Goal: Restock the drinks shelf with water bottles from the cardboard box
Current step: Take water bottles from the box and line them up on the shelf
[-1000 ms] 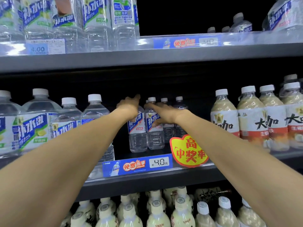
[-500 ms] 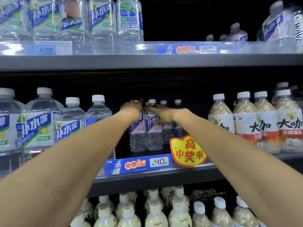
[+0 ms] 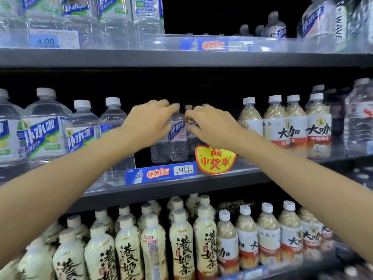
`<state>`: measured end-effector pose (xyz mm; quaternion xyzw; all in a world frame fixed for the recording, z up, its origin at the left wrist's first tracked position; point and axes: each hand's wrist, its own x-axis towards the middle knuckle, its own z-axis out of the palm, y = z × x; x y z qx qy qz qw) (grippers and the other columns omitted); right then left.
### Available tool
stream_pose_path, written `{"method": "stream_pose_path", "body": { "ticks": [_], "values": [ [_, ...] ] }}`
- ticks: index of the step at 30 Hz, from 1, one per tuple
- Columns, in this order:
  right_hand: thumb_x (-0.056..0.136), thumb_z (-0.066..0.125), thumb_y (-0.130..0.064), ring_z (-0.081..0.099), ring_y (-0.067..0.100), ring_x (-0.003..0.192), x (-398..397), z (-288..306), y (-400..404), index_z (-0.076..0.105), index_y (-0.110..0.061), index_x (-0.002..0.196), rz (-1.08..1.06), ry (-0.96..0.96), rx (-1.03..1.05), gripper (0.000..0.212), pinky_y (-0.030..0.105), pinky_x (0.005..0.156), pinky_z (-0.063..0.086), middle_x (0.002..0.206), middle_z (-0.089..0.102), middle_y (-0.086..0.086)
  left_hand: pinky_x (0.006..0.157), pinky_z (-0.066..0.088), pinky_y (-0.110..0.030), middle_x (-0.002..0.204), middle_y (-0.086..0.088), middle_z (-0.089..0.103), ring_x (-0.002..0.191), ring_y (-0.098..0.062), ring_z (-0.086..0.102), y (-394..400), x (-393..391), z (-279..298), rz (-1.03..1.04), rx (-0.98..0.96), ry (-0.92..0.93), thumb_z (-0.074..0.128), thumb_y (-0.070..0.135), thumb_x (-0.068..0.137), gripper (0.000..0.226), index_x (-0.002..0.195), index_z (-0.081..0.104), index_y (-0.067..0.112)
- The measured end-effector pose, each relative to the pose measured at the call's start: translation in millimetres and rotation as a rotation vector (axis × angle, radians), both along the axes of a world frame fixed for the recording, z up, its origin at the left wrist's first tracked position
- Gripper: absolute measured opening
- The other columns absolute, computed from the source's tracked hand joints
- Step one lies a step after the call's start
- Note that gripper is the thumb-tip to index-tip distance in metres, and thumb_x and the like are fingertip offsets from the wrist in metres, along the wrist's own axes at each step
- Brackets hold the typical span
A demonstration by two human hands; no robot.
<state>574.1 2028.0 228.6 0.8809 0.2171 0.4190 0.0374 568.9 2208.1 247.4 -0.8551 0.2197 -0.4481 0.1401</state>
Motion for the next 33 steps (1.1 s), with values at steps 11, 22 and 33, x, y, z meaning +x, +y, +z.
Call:
{"method": "stream_pose_path", "body": {
  "ticks": [11,22,33],
  "values": [
    [0.091,0.052,-0.035,0.057,0.019,0.076,-103,-127,-17,0.054,-0.021,0.097,0.07,-0.018,-0.084,0.015,0.027,0.05,0.027,0.083,0.055,-0.006,0.069,0.052,-0.032,0.115,0.009,0.058,0.106,-0.014,0.052,-3,-63,-133,-0.487,-0.159,0.143,0.053,0.025,0.093,0.028,0.121,0.057,0.023],
    [0.084,0.064,-0.029,0.067,0.024,0.074,-133,-306,-13,0.062,-0.017,0.099,0.099,0.367,-0.118,0.02,0.034,0.045,0.048,0.084,0.065,-0.001,0.078,0.051,-0.03,0.111,0.001,0.061,0.103,-0.019,0.058,-2,-88,-313,-0.522,-0.081,0.524,0.057,0.018,0.091,0.025,0.116,0.061,0.017],
    [0.095,0.048,-0.029,0.068,0.034,0.092,-198,-459,-2,0.06,-0.017,0.113,0.006,1.025,-0.256,0.024,0.038,0.067,0.049,0.105,0.068,0.007,0.074,0.056,-0.037,0.112,0.006,0.057,0.104,-0.018,0.059,13,-158,-473,-0.468,-0.002,1.01,0.047,0.025,0.096,0.022,0.117,0.054,0.025]
  ]
}}
